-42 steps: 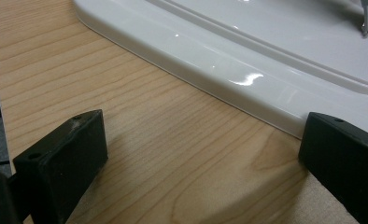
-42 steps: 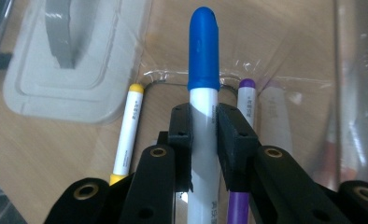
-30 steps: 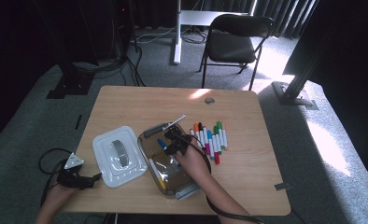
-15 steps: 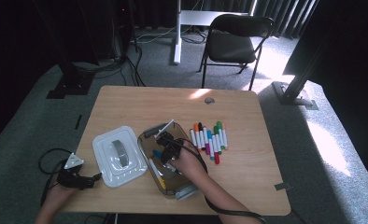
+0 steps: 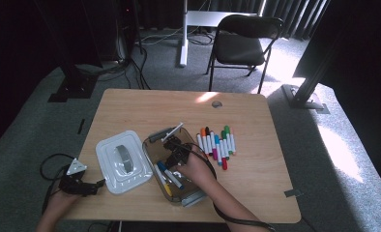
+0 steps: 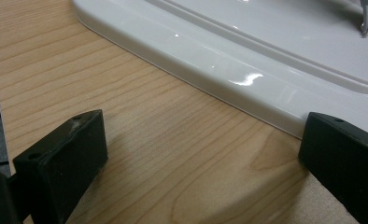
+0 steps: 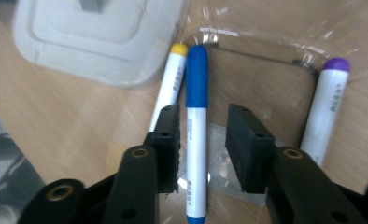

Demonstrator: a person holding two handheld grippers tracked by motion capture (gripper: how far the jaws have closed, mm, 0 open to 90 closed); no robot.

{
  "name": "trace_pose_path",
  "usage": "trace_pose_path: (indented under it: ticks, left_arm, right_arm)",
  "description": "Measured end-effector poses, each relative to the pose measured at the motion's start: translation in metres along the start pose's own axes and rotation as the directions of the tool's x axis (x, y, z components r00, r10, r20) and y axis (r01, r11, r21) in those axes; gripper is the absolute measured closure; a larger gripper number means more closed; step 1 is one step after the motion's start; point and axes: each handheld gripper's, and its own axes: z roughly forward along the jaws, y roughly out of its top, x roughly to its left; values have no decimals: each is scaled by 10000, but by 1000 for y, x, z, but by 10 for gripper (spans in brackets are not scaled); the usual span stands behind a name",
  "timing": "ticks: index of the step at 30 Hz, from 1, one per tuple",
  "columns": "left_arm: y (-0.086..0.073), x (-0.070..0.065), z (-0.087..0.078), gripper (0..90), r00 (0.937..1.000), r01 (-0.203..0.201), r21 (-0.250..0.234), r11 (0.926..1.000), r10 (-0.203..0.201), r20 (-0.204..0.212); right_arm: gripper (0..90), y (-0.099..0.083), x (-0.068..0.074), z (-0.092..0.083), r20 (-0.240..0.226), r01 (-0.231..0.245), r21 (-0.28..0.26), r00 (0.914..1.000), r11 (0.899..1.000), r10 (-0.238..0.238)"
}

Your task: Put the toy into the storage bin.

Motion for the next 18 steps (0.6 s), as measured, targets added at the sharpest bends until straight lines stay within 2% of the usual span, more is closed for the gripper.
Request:
trace_pose_path:
  ticks: [8,13,18]
  left_arm:
    - [0,0,0,17,10000,-31,-2,10000,31,-14]
    - [0,0,0,17,10000,-4,-14,10000,4,-7]
    - [0,0,0,17,10000,3,-16,10000,-3,-10]
  right_arm:
    - [546,-10,-4,-27,150,-42,-1023,9999,9947,57]
    - [508,-18,-8,-46,215,-146,-1910,9996,9815,190]
    - [471,-26,-15,-64,258,-255,-2508,9991,9677,330]
